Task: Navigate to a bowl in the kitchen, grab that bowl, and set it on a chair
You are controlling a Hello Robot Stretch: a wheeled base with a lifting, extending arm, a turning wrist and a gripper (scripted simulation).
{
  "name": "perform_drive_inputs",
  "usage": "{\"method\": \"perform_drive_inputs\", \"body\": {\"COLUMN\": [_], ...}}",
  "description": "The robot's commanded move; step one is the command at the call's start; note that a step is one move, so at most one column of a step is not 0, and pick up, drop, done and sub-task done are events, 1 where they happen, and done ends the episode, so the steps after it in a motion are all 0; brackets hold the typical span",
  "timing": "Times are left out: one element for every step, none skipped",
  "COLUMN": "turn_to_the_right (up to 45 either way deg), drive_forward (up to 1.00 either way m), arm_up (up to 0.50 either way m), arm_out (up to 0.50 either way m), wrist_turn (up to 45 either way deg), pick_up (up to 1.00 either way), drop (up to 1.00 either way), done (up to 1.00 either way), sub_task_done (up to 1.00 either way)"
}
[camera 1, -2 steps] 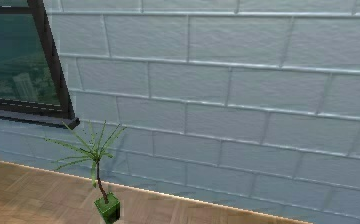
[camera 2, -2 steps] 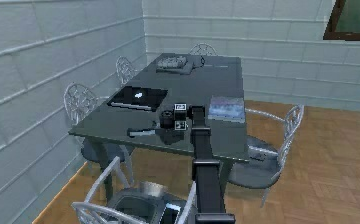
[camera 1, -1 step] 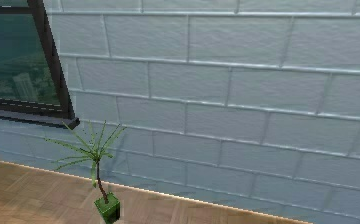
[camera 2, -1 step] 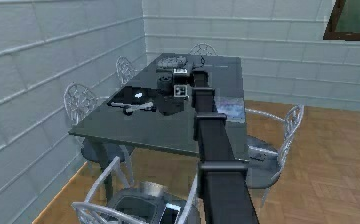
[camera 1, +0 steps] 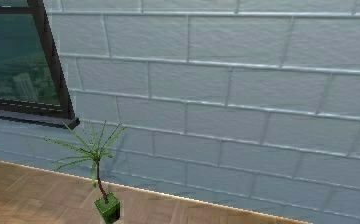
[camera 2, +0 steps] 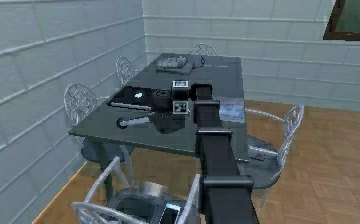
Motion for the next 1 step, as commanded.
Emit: {"method": "perform_drive_inputs", "body": {"turn_to_the_right": [0.0], "drive_forward": [0.0], "arm_up": [0.0], "arm_out": [0.0], "wrist_turn": [0.0], "pick_up": [0.0], "drop": [0.0], "done": [1.0], "sub_task_done": [0.0]}}
